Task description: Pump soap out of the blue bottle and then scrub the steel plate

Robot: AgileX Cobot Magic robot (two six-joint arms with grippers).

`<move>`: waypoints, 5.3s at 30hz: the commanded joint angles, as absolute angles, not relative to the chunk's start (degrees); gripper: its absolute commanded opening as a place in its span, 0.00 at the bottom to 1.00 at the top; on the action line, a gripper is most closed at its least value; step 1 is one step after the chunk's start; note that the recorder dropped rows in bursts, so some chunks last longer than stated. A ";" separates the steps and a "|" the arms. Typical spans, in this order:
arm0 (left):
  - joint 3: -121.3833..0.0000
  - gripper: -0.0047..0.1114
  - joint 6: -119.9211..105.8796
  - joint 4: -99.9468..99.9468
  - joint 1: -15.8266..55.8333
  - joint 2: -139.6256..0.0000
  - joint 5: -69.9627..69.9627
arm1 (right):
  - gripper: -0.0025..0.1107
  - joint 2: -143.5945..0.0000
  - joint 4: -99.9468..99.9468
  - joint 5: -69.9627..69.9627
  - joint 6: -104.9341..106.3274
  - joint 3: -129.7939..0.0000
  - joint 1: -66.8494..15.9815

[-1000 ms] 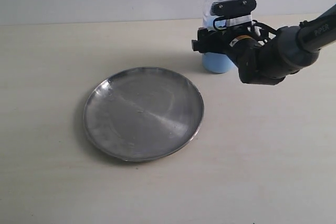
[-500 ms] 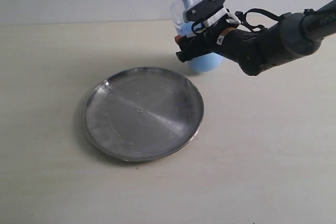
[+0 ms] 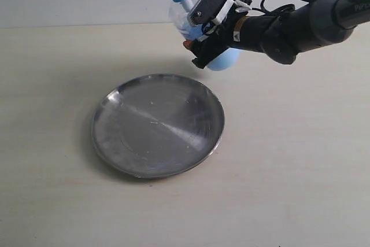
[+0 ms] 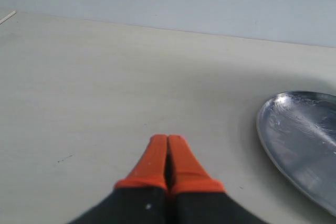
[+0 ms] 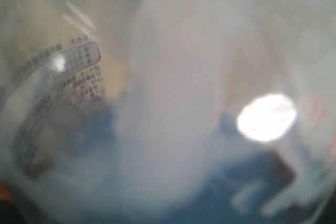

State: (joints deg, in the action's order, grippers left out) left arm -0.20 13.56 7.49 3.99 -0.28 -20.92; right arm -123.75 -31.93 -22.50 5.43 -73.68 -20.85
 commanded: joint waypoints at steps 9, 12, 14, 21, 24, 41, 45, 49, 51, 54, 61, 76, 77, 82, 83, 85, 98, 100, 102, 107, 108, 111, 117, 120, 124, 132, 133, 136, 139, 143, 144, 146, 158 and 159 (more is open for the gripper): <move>0.00 0.04 13.71 7.51 3.81 0.00 -20.45 | 0.02 -119.12 -76.43 -31.73 -33.87 -75.83 -13.39; 0.00 0.04 13.71 7.51 3.81 0.00 -20.45 | 0.02 -119.12 -86.22 -33.14 -41.15 -77.33 -13.25; 0.00 0.04 13.71 7.51 3.81 0.00 -20.45 | 0.02 -119.12 -89.28 -33.74 -42.90 -78.44 -13.25; 0.00 0.04 13.71 7.51 3.81 0.00 -20.45 | 0.02 -121.74 -92.27 -36.92 -43.64 -82.47 -13.35; 0.00 0.04 13.71 7.51 3.81 0.00 -20.45 | 0.02 -123.50 -96.40 -39.66 -43.69 -84.30 -13.35; 0.00 0.04 13.71 7.51 3.81 0.00 -20.45 | 0.02 -127.93 -99.95 -40.91 -45.01 -87.87 -13.35; 0.00 0.04 13.71 7.51 3.81 0.00 -20.45 | 0.02 -128.33 -99.95 -41.04 -45.01 -87.87 -13.35; 0.00 0.04 13.71 7.51 3.81 0.00 -20.45 | 0.02 -128.33 -99.95 -42.02 -45.01 -87.87 -13.35; 0.00 0.04 13.71 7.51 3.81 0.00 -20.45 | 0.02 -128.33 -99.95 -42.02 -45.01 -87.87 -13.35; 0.00 0.04 13.71 7.51 3.81 0.00 -20.45 | 0.02 -128.33 -99.95 -42.49 -45.01 -87.87 -13.35; 0.00 0.04 13.71 7.51 3.81 0.00 -20.45 | 0.02 -128.33 -99.95 -43.26 -44.54 -87.87 -13.35; -2.52 0.04 13.72 7.51 3.94 -2.89 -20.76 | 0.02 -128.71 -97.42 -43.08 -45.49 -87.87 -13.35; -3.39 0.04 13.72 7.51 3.94 -3.77 -20.76 | 0.02 -128.80 -97.44 -43.25 -45.49 -87.87 -13.35; -8.48 0.04 13.72 7.51 4.06 -8.37 -20.76 | 0.02 -128.80 -97.56 -43.40 -45.49 -87.87 -13.23; -9.82 0.04 13.72 7.51 4.06 -9.55 -20.76 | 0.02 -128.80 -97.56 -43.40 -45.49 -87.87 -13.23; -12.36 0.04 13.72 7.51 4.59 -11.99 -20.76 | 0.02 -128.80 -97.56 -43.40 -45.49 -87.87 -13.23; -29.38 0.04 13.72 7.51 15.63 -33.70 -20.76 | 0.02 -128.80 -97.56 -43.40 -45.11 -87.87 -13.23; -31.52 0.04 13.72 7.51 15.63 -36.62 -20.62 | 0.02 -128.80 -97.56 -43.40 -45.11 -87.87 -13.23; -32.58 0.04 13.72 7.51 15.63 -38.47 -19.79 | 0.02 -128.80 -97.56 -43.40 -45.11 -87.87 -13.23; -32.64 0.04 13.72 7.51 15.63 -40.40 -19.13 | 0.02 -128.80 -97.56 -43.40 -44.98 -87.87 -13.23; -32.64 0.04 13.72 7.51 15.63 -40.40 -19.13 | 0.02 -128.80 -97.56 -43.40 -44.98 -87.87 -13.23; -32.64 0.04 13.72 7.51 15.63 -40.40 -19.13 | 0.02 -128.80 -97.44 -43.19 -44.53 -87.87 -13.23; -32.64 0.04 13.72 7.51 15.63 -40.40 -19.13 | 0.02 -128.80 -97.44 -43.19 -43.87 -87.87 -13.23; -32.64 0.04 13.72 7.51 15.63 -40.42 -18.78 | 0.02 -128.80 -97.44 -43.19 -43.87 -87.87 -13.23; -32.64 0.04 13.72 7.51 15.63 -40.42 -16.16 | 0.02 -128.80 -97.44 -43.19 -43.87 -87.87 -13.23; -32.64 0.04 13.72 7.51 15.63 -42.35 -11.68 | 0.02 -128.80 -97.54 -43.33 -44.00 -87.87 -13.23; -32.64 0.04 13.72 7.51 15.63 -43.39 -11.00 | 0.02 -128.80 -97.54 -43.33 -44.00 -87.87 -13.23; -32.91 0.04 13.72 7.37 15.63 -47.05 -10.24 | 0.02 -128.80 -97.64 -43.33 -44.12 -87.87 -13.23; -34.69 0.04 13.72 5.06 15.63 -52.42 -12.31 | 0.02 -128.80 -97.64 -43.33 -44.12 -87.87 -13.23; -39.81 0.04 13.72 3.65 15.63 -60.91 -16.57 | 0.02 -128.80 -97.64 -43.33 -44.12 -87.87 -13.23; -41.63 0.04 13.72 3.51 15.63 -63.10 -17.81 | 0.02 -128.80 -97.64 -43.33 -44.12 -87.87 -13.23; -45.12 0.04 12.86 3.09 16.25 -66.95 -19.64 | 0.02 -128.80 -97.64 -43.33 -44.12 -87.87 -13.23; -76.21 0.04 -16.78 -30.54 17.34 -93.39 -37.63 | 0.02 -128.80 -97.64 -43.33 -44.01 -87.87 -13.23; -78.52 0.04 -17.17 -31.20 17.34 -95.22 -38.60 | 0.02 -128.80 -97.64 -43.33 -44.01 -87.87 -13.23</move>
